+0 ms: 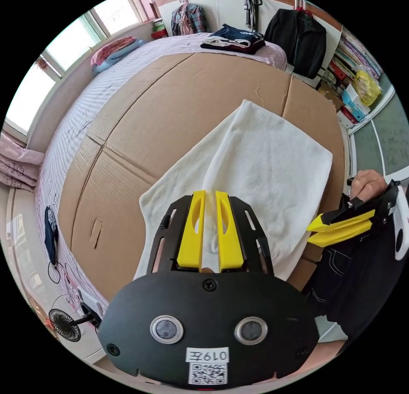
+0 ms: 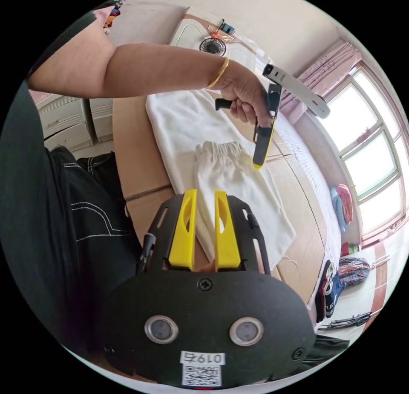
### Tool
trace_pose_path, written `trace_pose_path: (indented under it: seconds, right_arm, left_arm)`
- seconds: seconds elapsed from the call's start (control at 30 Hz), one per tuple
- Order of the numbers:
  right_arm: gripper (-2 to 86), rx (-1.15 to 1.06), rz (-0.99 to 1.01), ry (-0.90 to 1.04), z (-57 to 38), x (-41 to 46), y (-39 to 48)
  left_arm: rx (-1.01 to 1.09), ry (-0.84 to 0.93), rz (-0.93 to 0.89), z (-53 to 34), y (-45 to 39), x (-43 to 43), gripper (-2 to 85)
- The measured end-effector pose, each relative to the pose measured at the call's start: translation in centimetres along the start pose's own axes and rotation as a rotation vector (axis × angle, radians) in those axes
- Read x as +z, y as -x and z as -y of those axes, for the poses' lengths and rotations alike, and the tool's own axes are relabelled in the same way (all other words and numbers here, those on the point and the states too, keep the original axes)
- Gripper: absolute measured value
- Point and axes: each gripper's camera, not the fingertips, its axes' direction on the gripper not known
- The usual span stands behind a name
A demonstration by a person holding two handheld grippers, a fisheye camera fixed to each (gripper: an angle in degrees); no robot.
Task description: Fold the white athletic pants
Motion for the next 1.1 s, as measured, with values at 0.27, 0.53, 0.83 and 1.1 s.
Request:
trace_pose_path:
  seconds: [0.27,0.53,0.83,1.1]
  right_arm:
    - [0.3,0.034,0.013,0.038,1.4,-0.2,0.0]
    - [0.2,0.029,0.024,0.05,2.2,-2.1,0.4]
    - [5.1,0.041,0.018,0.031,3.6,-5.7,-0.3]
    - [1.4,0.141,-0.194,-0.097,4.4,-12.1,-1.0]
  left_arm:
    - [0.04,0.019,0.036,-4.5,-0.8,3.4,0.8]
    - [0.056,0.029,0.084,-9.7,-1.0,6.1,0.8]
    - [-0.048,-0.151,0.024,-21.1,0.4,5.2,0.9]
    - [-0.24,-0.399,0.208,-33.8,0.5,5.0,1.0]
